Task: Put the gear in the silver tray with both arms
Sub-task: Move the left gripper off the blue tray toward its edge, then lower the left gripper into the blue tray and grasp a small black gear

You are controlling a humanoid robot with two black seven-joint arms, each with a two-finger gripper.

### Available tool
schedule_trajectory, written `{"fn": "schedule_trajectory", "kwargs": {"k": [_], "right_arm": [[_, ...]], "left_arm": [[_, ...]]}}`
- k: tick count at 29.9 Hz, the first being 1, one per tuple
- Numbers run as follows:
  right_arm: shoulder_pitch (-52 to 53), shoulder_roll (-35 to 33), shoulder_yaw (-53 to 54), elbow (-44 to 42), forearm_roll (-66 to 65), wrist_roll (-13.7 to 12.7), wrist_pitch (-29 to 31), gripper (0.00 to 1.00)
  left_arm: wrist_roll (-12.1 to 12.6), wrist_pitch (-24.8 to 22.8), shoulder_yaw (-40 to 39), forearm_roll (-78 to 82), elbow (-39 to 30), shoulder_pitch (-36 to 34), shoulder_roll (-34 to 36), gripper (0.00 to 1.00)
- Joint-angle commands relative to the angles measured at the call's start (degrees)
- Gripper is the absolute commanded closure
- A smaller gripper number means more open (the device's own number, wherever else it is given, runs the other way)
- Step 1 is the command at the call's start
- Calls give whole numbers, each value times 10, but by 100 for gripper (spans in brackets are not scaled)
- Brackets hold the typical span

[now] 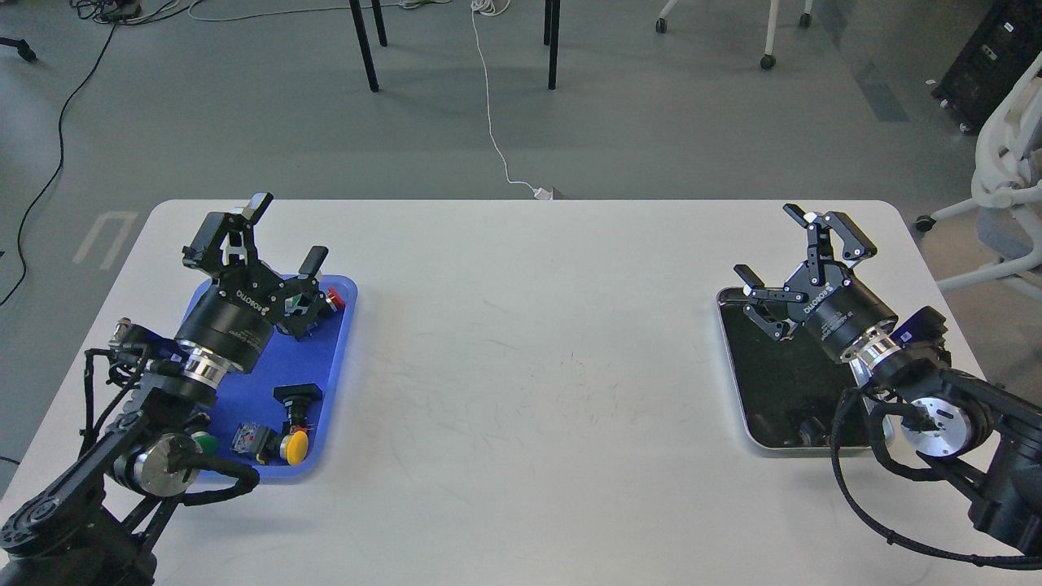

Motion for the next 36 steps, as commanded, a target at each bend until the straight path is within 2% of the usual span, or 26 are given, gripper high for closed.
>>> {"fn": "schedule_trajectory", "kwargs": {"k": [1, 9, 15, 16, 21, 23, 30, 33, 36], "right_arm": [[2, 9, 0, -3, 0, 0, 0, 1], [4, 4, 0, -3, 0, 0, 0, 1], [7, 5, -1, -4, 0, 0, 0, 1], [11, 6, -8, -10, -1, 0, 0, 1], [27, 9, -30, -11, 0, 0, 0, 1], [30, 9, -32, -11, -1, 0, 0, 1], [31, 8, -32, -11, -1, 0, 0, 1], [33, 11, -31, -19, 0, 0, 0, 1], [34, 15, -32, -23, -1, 0, 0, 1]], "left_arm": [[-1, 0, 1, 0, 0, -1, 1, 2], [3, 0, 10, 1, 7, -13, 0, 2], [-3, -25, 11, 5, 6, -19, 24, 2], [-8, -41, 11, 6, 4, -17, 36, 2], [-31, -60, 11, 42, -4, -20, 93, 2], [-40, -60, 11, 104, -15, -31, 135, 2], [-40, -60, 11, 409, -64, -56, 260, 2], [-40, -60, 17, 537, -97, -57, 293, 2], [-40, -60, 40, 674, -103, -60, 330, 2]]}}
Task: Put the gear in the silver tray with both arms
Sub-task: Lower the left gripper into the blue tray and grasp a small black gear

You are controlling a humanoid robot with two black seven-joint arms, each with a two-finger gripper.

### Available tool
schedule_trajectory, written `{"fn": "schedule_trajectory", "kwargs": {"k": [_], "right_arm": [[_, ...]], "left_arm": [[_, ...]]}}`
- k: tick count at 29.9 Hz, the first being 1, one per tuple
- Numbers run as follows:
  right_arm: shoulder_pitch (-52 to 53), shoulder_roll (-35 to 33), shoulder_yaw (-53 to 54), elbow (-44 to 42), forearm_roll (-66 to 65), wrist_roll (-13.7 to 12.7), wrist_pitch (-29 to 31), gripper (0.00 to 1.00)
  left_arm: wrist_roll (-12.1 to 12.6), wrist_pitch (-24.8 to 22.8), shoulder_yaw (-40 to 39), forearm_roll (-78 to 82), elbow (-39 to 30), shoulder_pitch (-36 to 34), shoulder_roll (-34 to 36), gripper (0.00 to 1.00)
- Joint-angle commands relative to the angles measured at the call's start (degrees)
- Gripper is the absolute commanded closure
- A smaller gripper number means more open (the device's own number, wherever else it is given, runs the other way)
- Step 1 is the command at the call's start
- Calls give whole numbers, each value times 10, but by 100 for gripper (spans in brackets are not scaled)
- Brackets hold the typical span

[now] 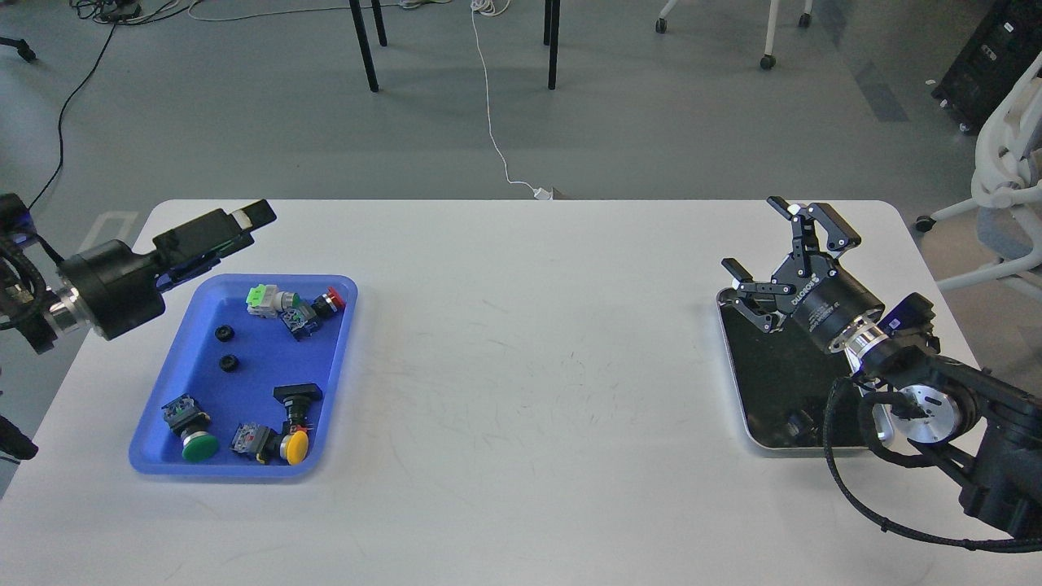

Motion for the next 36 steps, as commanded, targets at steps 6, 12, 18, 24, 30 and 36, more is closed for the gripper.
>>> {"fn": "schedule_trajectory", "kwargs": {"k": [6, 12, 18, 24, 30, 36], "right_arm": [[3, 10, -1, -3, -1, 0, 0, 1], [1, 1, 0, -2, -1, 0, 0, 1], [1, 6, 0, -3, -1, 0, 0, 1], [1, 8, -1, -3, -1, 0, 0, 1], [2, 8, -1, -3, -1, 0, 0, 1], [2, 3, -1, -3, -1, 0, 0, 1]], "left_arm": [[0, 77, 138, 338, 55, -61, 44, 4], [0, 110, 275, 340, 129, -130, 36, 12], [0, 135, 338, 340, 166, -163, 12, 19], [0, 138, 353, 340, 228, -172, -19, 21], [0, 138, 359, 340, 231, -173, -19, 28], [0, 139, 359, 340, 240, -174, -31, 33]]}}
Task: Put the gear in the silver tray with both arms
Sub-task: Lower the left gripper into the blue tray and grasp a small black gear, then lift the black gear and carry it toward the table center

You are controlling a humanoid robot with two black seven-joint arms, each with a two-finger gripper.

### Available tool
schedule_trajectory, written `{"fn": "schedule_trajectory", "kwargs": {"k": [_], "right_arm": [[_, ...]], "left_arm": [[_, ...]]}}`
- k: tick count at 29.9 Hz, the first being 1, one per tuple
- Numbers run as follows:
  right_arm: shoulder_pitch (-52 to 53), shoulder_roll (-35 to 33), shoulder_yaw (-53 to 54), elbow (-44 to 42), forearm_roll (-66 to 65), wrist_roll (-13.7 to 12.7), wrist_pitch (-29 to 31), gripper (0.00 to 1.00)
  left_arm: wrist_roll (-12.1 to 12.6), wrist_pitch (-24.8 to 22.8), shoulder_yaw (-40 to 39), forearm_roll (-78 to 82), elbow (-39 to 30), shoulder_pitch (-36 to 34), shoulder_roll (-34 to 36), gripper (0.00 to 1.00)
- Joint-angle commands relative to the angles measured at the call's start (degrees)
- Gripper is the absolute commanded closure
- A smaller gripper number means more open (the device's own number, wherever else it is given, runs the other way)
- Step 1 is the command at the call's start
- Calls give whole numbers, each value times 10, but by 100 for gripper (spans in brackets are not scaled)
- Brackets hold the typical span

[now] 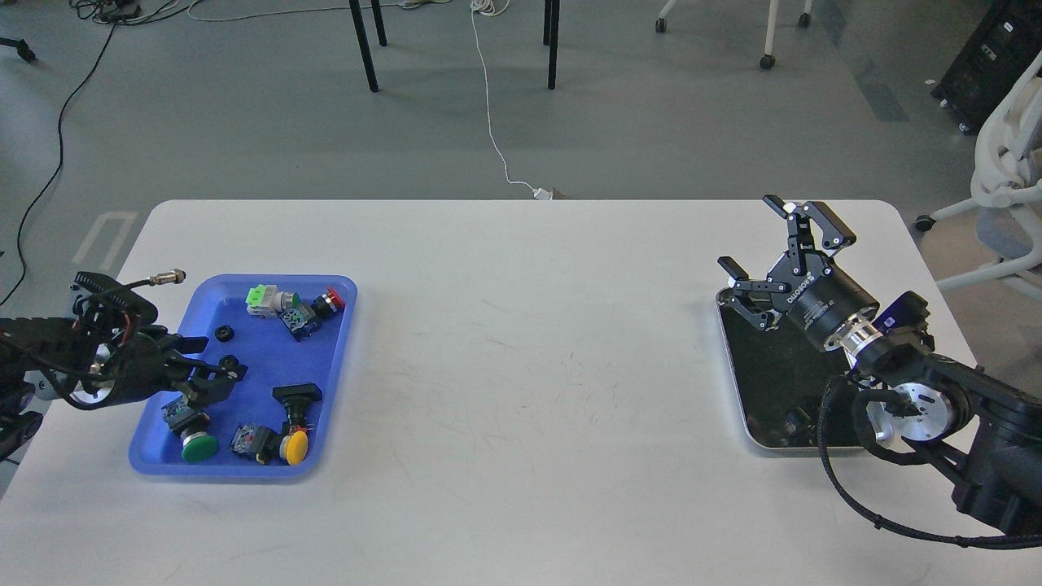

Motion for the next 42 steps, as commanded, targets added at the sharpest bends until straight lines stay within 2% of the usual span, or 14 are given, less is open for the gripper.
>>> {"fn": "schedule_trajectory", "kwargs": {"k": [1, 7, 12, 14, 16, 17, 20, 29, 37, 42], "right_arm": [[0, -5, 0, 1, 0, 0, 0, 1], [0, -5, 0, 1, 0, 0, 0, 1], [-2, -4, 0, 1, 0, 0, 0, 1], [-2, -4, 0, 1, 0, 0, 0, 1], [-3, -2, 0, 1, 0, 0, 0, 1], [-3, -2, 0, 1, 0, 0, 0, 1], [-4, -1, 0, 0, 0, 0, 0, 1], [-1, -1, 0, -1, 0, 0, 0, 1], [-1, -7, 2, 0, 0, 0, 0, 1], [-1, -8, 6, -1, 1, 0, 0, 1]], "left_arm": [[0, 0, 0, 0, 3, 0, -5, 33], [0, 0, 0, 0, 13, 0, -17, 37], [0, 0, 1, 0, 15, 0, -18, 55], [0, 0, 1, 0, 15, 0, -18, 55], [0, 1, 1, 0, 31, 2, -19, 71], [0, 3, 1, 0, 33, 3, -20, 76], [0, 18, 10, 0, 39, 4, -20, 83], [0, 27, 21, 0, 26, -19, -18, 88], [0, 15, 21, -7, -115, -92, 55, 89], [0, -35, 21, -6, -225, -152, 63, 89]]}}
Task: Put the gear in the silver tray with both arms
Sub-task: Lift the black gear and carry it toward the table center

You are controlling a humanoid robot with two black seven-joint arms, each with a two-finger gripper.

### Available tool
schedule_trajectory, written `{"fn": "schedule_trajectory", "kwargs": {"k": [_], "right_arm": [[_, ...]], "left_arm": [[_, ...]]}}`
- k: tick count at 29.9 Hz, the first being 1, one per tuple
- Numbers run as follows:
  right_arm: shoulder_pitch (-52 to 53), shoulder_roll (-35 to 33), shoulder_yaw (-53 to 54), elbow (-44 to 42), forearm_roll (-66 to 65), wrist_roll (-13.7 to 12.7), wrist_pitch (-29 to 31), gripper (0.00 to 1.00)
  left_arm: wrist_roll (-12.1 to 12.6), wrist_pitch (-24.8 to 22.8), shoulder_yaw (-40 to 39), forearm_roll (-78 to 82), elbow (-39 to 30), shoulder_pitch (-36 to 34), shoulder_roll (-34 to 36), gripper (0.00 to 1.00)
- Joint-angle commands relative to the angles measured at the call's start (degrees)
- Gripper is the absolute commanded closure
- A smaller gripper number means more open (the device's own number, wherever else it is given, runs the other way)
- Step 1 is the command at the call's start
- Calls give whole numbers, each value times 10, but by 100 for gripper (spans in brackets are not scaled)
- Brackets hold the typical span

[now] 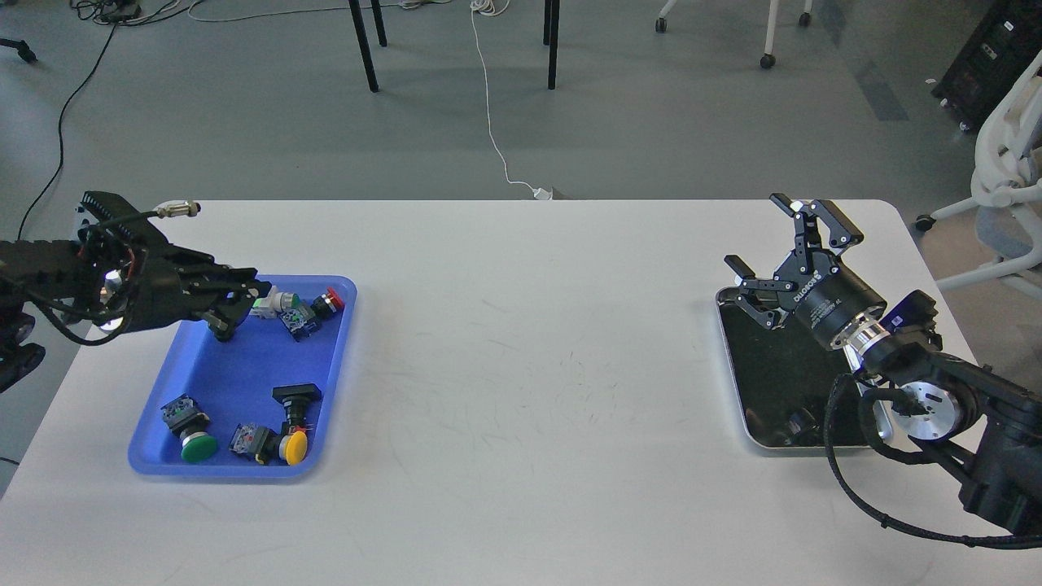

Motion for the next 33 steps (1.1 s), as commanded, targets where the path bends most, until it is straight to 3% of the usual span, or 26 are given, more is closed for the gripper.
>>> {"fn": "schedule_trajectory", "kwargs": {"k": [1, 3, 9, 21, 33], "right_arm": [[-2, -1, 3, -2, 1, 0, 0, 1], [-4, -1, 3, -2, 1, 0, 0, 1], [-10, -2, 6, -9, 1, 0, 0, 1], [-22, -17, 8, -9, 2, 0, 0, 1], [-21, -18, 8, -10, 1, 0, 0, 1]], "left_arm": [[0, -46, 1, 3, -71, -42, -2, 89], [0, -71, 2, 8, -79, -64, -22, 88], [0, -134, 38, 8, -68, -119, -166, 88], [0, -134, 165, 8, 20, -165, -353, 88], [0, -134, 211, 8, 161, -183, -513, 88]]}}
